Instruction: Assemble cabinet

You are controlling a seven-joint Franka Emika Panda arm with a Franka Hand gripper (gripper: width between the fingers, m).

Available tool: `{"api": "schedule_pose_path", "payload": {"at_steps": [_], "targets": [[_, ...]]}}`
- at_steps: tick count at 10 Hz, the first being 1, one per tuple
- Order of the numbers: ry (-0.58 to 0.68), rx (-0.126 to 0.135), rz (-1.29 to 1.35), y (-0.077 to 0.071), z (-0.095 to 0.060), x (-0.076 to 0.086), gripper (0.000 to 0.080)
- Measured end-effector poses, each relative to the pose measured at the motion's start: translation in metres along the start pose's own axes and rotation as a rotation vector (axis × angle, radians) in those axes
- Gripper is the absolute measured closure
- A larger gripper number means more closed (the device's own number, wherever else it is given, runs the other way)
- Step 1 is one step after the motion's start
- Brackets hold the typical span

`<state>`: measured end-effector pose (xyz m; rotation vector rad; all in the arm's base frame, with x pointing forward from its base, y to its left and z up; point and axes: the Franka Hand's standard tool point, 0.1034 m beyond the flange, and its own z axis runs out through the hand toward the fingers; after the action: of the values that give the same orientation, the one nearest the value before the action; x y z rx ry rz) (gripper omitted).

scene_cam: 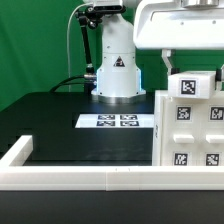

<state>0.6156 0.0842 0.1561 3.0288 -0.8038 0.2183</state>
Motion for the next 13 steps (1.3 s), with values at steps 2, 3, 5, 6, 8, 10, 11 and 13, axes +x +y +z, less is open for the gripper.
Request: {"api": "schedule_pose_path", "payload": {"at_steps": [2,3,5,6,8,10,11,13], "targets": [[0.003,0.002,0.117,0.0025,0.001,0.0012,0.024],[0.002,0.002,0.158,0.0027,0.001,0.0012,0.024],[-0.001,0.005,0.28,0.0036,0.0008,0.002,0.024],[-0.002,0.006,0.312,0.0038,0.0008,0.0022,0.024],[-0.008,0.011,0.458,0.004,0.0005,0.0022,0.024],[-0.007,0.006,0.667,0.0054,-0.0002,-0.0006,0.024],[-0.006,0.003,0.732,0.0049,-0.0009,-0.002,0.024],[-0.015,-0.001,0.936,0.0044,-0.0019,-0.004,0.024]]}}
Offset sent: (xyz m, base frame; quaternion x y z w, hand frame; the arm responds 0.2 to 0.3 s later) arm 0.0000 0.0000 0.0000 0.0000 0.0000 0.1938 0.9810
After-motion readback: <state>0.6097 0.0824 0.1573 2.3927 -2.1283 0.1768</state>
